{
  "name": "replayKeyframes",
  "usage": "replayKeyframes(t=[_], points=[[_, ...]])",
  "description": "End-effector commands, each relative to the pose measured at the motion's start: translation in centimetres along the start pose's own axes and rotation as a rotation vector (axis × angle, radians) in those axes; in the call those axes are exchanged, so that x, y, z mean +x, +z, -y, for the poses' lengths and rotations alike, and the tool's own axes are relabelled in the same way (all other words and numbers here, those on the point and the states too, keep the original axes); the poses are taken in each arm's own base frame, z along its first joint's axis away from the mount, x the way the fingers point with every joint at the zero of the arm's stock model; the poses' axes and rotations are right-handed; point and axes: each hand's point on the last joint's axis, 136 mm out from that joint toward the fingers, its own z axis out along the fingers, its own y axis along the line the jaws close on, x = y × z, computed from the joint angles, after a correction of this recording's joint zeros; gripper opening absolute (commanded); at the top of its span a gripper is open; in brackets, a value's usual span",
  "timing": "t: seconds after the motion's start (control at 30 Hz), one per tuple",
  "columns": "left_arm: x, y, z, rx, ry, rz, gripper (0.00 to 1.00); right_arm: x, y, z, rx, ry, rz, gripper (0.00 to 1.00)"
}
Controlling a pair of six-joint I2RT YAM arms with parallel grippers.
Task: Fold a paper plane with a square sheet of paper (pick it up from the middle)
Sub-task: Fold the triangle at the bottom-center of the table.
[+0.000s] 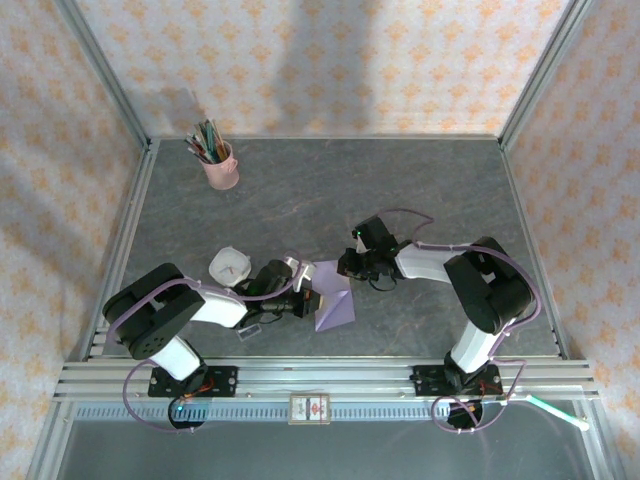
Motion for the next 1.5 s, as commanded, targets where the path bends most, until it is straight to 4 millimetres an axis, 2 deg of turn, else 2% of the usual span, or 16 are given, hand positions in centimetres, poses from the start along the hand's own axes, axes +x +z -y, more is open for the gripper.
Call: replayKeyframes(t=[0.0,0.43,0.8,1.47], points=[[0.1,0.1,-0.2,-0.004,0.003,-0.015,0.00,2.1,0.9,4.4,0.162,0.029,-0.055,0.15],[0.5,-0.4,0.3,0.030,-0.026,-0.006,0.00,2.0,0.8,4.4,0.163,0.032,-0.053,0.15],[1.1,-0.2,-0.1,0.008,-0.022,-0.025,0.00,2.0,0.8,4.3,0.162,0.031,-0.050,0.15],[3.6,-0.1,-3.3,-0.131,-0.066,-0.093,0.00,1.3,0.6,3.6,0.151,0.022,-0.041,0.19]])
